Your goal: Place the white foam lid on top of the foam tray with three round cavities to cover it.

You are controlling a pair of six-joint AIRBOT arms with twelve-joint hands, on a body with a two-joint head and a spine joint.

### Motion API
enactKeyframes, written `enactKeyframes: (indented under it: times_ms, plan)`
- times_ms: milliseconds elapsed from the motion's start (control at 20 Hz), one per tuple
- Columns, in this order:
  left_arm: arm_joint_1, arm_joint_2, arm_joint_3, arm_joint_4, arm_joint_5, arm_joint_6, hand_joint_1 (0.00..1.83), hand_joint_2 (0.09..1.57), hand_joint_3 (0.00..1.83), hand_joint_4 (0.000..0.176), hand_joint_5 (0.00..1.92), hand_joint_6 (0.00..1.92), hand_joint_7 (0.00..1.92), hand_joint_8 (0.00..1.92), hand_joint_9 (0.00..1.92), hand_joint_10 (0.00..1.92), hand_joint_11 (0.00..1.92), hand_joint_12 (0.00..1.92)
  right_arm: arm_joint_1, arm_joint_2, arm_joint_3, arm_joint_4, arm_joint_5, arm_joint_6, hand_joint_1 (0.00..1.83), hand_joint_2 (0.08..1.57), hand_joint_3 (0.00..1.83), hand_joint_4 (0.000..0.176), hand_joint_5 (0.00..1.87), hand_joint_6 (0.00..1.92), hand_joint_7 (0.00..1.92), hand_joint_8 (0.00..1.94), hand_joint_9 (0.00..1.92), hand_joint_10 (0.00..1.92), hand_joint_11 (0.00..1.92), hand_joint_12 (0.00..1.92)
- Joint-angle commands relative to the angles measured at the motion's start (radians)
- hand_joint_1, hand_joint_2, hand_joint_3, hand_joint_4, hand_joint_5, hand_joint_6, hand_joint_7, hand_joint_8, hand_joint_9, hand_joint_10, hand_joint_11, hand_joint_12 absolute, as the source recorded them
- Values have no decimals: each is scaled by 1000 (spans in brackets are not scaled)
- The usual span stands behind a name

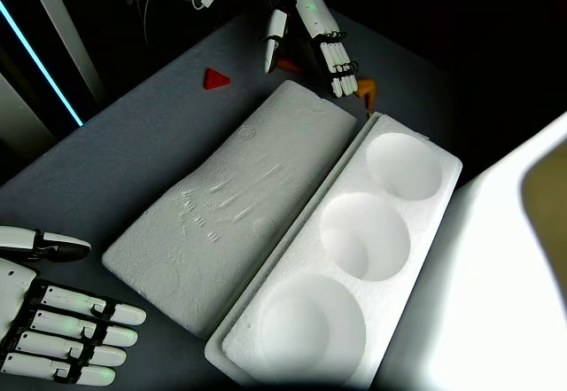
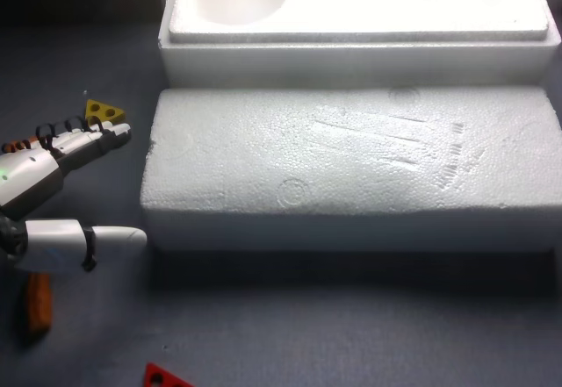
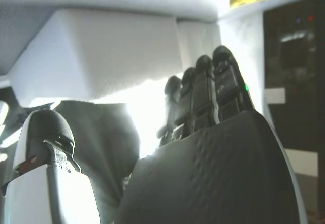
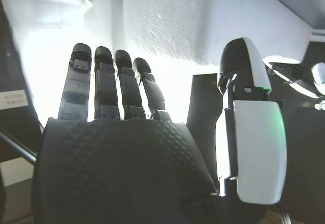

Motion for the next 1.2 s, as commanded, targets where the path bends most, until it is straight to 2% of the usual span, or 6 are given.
enactKeyframes:
  times_ms: [0, 250, 650, 800, 950, 1150]
  plan:
    - [-18, -7, 8, -10, -106, 2, 516, 998, 0, 0, 89, 9, 0, 0, 0, 0, 0, 0, 8, 3, 8, 4, 109, 3, 689, 1111, 0, 0, 0, 0, 0, 0, 0, 0, 0, 0]
    - [-27, -38, 26, -30, -86, 14, 512, 997, 0, 0, 100, 9, 0, 0, 0, 0, 0, 0, 25, -25, 32, 23, 79, 2, 669, 1113, 0, 0, 0, 0, 0, 0, 0, 0, 44, 31]
    - [-45, -75, 43, -33, -66, 21, 537, 960, 0, 0, 115, 9, 0, 0, 0, 0, 0, 0, 56, -75, 63, 39, 49, 3, 618, 1120, 2, 0, 0, 0, 0, 0, 0, 0, 0, 556]
    - [-60, -91, 50, -31, -62, 20, 548, 963, 0, 0, 124, 11, 0, 0, 0, 0, 0, 0, 65, -86, 69, 46, 49, 3, 661, 1120, 0, 0, 0, 0, 0, 0, 0, 0, 0, 280]
    - [-63, -107, 56, -31, -73, 1, 587, 988, 3, 0, 149, 18, 0, 0, 0, 0, 0, 0, 78, -98, 74, 49, 50, 4, 694, 1120, 0, 0, 66, 12, 22, 5, 13, 5, 0, 772]
    - [-64, -121, 55, -27, -91, -18, 565, 1024, 17, 0, 175, 24, 0, 0, 0, 0, 0, 0, 81, -103, 71, 43, 64, 14, 683, 1117, 0, 0, 99, 10, 80, 10, 59, 24, 0, 1059]
